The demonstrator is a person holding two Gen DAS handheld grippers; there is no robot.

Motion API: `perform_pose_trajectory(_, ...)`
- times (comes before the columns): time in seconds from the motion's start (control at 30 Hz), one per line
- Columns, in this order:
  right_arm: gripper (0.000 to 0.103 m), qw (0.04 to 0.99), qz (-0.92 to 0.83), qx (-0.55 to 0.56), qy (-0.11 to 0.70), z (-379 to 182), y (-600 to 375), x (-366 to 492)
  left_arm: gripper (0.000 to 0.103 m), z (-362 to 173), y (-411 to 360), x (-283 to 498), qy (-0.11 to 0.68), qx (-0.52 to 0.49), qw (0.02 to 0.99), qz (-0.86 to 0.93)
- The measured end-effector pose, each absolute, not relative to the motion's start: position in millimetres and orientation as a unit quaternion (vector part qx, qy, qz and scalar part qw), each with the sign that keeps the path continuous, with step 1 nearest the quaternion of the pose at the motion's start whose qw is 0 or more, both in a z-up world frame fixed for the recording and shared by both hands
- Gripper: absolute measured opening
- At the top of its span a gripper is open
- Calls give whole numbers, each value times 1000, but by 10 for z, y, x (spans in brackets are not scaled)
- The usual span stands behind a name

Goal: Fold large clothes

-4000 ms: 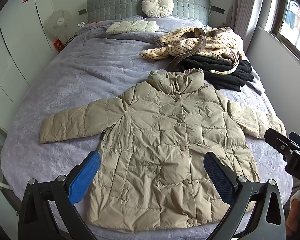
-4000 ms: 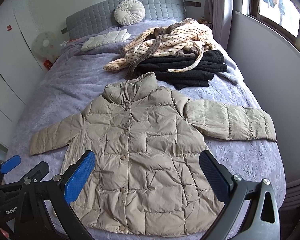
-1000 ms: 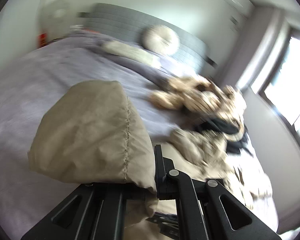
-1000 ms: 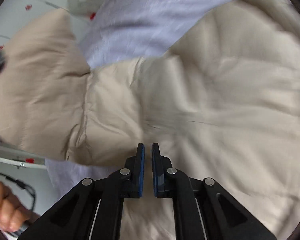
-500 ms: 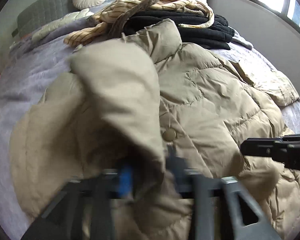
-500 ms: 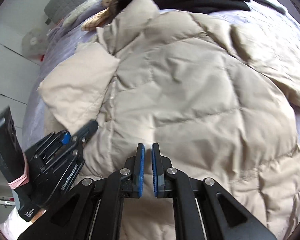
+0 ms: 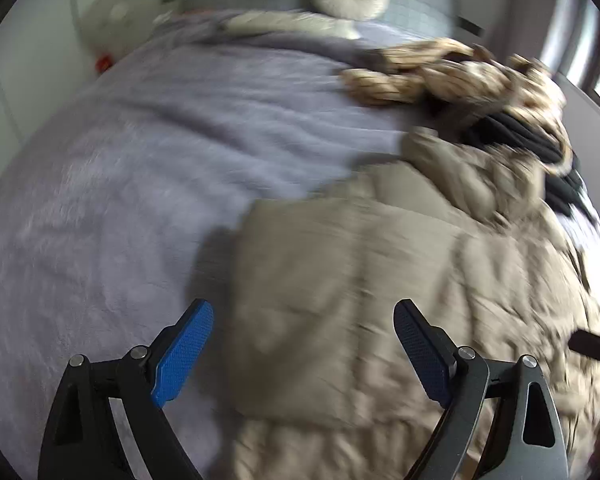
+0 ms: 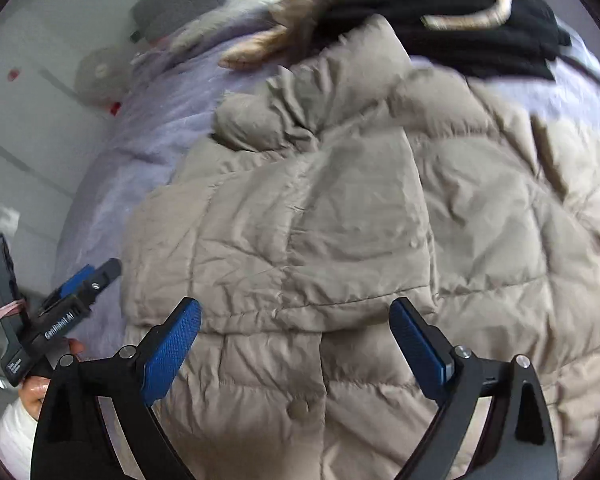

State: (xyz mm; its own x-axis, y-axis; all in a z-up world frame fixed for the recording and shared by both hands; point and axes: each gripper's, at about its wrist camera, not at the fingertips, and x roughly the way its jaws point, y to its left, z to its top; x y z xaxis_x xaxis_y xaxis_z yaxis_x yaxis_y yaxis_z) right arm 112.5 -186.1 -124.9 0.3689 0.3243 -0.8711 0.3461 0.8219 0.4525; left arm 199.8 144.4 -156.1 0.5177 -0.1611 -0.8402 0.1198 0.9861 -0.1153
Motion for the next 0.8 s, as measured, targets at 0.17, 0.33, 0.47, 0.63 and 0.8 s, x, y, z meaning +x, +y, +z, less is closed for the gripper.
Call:
perform_pose_trajectory(0.17, 95, 740, -54, 386, 549, -1472, -2152, 1061, 93, -1965, 1957, 2490, 544, -149, 822, -78)
perform_pose_trajectory(0.33, 74, 732, -59, 411, 540, -1629, -2250, 914, 91, -2318, 1998, 2723, 578, -259, 764, -125)
perform_pose_trajectory(0.47, 9, 732, -52, 410, 541, -1653, -2285, 1002, 18, -2155, 1877, 2791, 533, -275, 791, -117)
perform_pose_trajectory(0.63, 9, 807, -59, 281, 516, -1272, -2186, 1037, 13, -2028, 1777, 2784, 512, -192, 832, -94)
perform_pose_trajectory(0.8, 9, 768, -74, 306, 558, -1712, -2209, 996, 13, -2200, 1729, 2886, 524, -147, 836, -63)
